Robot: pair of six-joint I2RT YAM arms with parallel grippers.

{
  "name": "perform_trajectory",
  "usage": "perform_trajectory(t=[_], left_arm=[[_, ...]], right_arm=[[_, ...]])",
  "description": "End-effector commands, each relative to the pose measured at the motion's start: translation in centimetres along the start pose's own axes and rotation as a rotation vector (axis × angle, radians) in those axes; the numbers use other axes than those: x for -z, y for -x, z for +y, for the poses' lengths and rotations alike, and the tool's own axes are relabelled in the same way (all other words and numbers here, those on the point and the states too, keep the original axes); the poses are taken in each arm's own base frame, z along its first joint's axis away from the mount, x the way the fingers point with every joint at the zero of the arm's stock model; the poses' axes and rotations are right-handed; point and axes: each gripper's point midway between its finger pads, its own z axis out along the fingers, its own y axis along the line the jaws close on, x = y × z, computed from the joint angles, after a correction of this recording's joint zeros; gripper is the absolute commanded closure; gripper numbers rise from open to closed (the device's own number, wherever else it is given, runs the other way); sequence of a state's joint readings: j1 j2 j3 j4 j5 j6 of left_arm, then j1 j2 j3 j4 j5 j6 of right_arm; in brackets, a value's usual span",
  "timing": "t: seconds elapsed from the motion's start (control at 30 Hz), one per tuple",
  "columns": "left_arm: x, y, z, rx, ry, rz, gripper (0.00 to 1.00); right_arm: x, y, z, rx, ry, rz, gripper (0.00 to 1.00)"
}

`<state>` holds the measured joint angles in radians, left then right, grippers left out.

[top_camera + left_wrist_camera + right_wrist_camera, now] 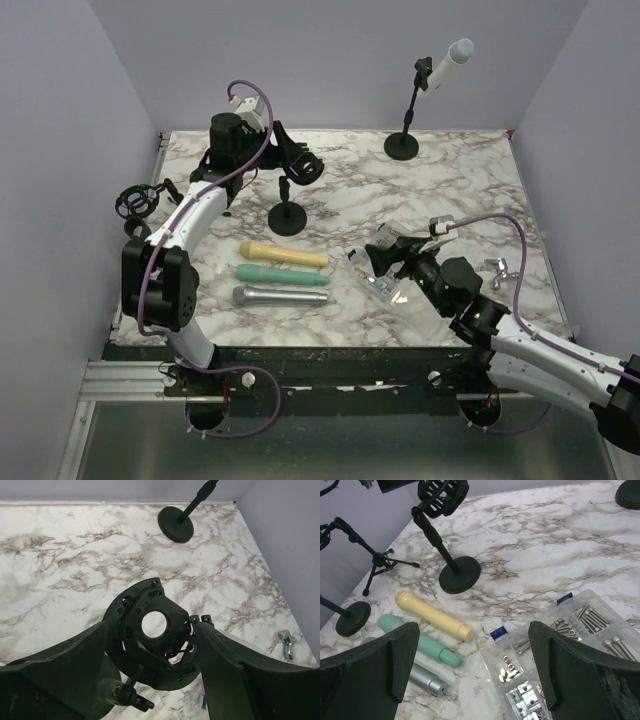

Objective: Remove the microphone from the stand

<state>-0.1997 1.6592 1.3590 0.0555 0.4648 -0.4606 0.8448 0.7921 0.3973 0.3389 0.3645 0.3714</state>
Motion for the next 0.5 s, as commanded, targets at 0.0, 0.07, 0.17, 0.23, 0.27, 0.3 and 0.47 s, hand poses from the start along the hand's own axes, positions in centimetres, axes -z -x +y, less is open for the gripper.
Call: perform_trajectory(t=[0.0,0.07,0.17,0.23,0.27,0.3,0.47], left_arm=[[-0.6,-1.5,1.4,-0.020,0.096,0.053,0.29],[-0.8,-2.0,2.2,-0.027,0.127,0.061,0.31],[-1.0,-2.6,3.0,-0.038,0.159,0.080,0.33],[-1.0,-2.8,3.5,-0.044,0.178,0.078,0.34],[-1.1,-2.9,3.7,-0.045,0.186,0.078,0.35],[-1.1,-3.0,4.0,-0.045,0.201,0.080,0.36],[-0.7,-2.3,4.3,-0.048,0.229,0.038,0.38]], right_arm=[[0.3,0.5,-0.8,0.000,-0.030,-0.042,0.00],[0.4,0.5,-0.8,-0.001,-0.029,-0.042,0.00],[0.4,0.4,-0.9,-0.003,-0.031,-0.042,0.00],[0.3,0.3,-0.9,-0.005,-0.033,-0.041,0.00],[0.3,0.3,-1.0,-0.004,-0.035,-0.041,0.00],[0.2,0.1,-1.0,-0.003,-0.037,-0.036,0.00],[0.0,-0.2,-1.1,0.000,-0.043,-0.027,0.00]])
